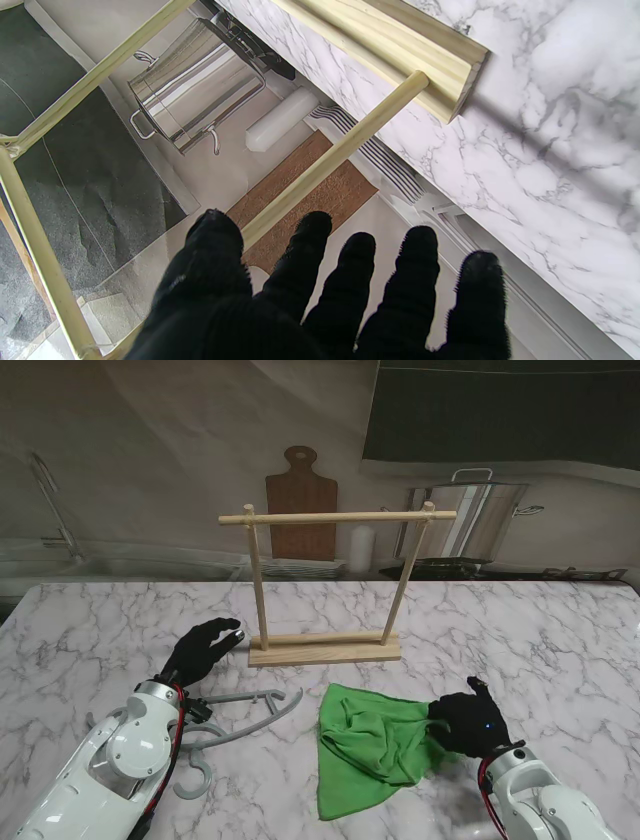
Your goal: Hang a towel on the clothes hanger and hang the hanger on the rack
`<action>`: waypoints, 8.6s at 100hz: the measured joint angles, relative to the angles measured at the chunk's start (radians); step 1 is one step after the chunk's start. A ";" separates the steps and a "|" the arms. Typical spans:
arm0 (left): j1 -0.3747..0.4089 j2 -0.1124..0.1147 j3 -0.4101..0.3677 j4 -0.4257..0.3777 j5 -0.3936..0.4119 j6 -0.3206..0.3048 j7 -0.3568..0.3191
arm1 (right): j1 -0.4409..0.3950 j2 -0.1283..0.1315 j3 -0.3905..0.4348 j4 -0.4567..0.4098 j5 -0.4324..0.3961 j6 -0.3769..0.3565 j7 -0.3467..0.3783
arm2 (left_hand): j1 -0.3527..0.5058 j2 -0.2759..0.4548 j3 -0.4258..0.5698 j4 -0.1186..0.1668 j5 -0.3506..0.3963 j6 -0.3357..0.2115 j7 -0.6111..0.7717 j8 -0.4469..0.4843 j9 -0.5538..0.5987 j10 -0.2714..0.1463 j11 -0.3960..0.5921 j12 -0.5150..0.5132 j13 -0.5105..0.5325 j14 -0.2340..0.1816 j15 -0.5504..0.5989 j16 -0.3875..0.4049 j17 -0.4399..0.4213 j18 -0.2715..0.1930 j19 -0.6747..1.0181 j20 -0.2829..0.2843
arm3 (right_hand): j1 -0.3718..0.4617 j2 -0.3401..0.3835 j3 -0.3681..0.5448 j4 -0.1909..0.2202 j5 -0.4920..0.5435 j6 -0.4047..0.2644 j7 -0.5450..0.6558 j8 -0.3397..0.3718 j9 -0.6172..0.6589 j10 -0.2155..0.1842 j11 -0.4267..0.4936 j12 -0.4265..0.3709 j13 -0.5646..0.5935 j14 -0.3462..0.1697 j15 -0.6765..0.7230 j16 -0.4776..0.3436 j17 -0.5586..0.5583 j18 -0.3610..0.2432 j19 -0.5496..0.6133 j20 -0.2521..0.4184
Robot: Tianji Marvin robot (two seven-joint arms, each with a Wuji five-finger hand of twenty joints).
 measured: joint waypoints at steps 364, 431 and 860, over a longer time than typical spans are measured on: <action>0.105 0.192 -0.282 -0.036 0.694 -0.377 -0.686 | -0.026 -0.060 0.434 -0.353 0.131 -0.234 -0.159 | -0.331 -0.297 -0.007 -0.010 -0.414 0.024 -0.189 -0.399 -0.421 -0.067 -0.114 -0.302 -0.358 -0.180 -0.204 -0.282 -0.051 -0.284 -0.402 -0.175 | -0.008 0.000 -0.003 -0.001 0.059 0.025 0.010 0.074 0.050 0.017 -0.006 0.039 0.091 0.022 -0.002 0.023 0.079 0.075 0.145 0.061; 0.039 0.208 -0.211 0.011 0.661 -0.366 -0.792 | -0.029 -0.062 0.431 -0.334 0.133 -0.223 -0.181 | -0.233 -0.334 0.003 -0.010 -0.449 0.074 -0.220 -0.339 -0.413 -0.074 -0.114 -0.302 -0.297 -0.225 -0.170 -0.297 0.049 -0.322 -0.402 -0.175 | -0.008 0.000 -0.005 -0.001 0.059 0.025 0.010 0.074 0.050 0.018 -0.007 0.048 0.091 0.022 -0.010 0.023 0.068 0.077 0.133 0.059; -0.296 -0.014 0.444 0.118 -0.595 0.121 -0.423 | -0.121 -0.115 0.271 -0.565 0.424 -0.082 -0.202 | 0.208 0.073 -0.040 -0.030 -0.143 -0.109 0.448 0.712 -0.121 -0.028 0.594 0.870 -0.074 -0.059 0.571 1.000 0.003 -0.175 0.718 0.664 | 0.013 0.001 -0.001 -0.001 0.101 0.103 0.011 0.111 0.089 0.122 -0.006 0.061 0.154 0.122 0.061 0.071 0.054 0.130 0.171 0.061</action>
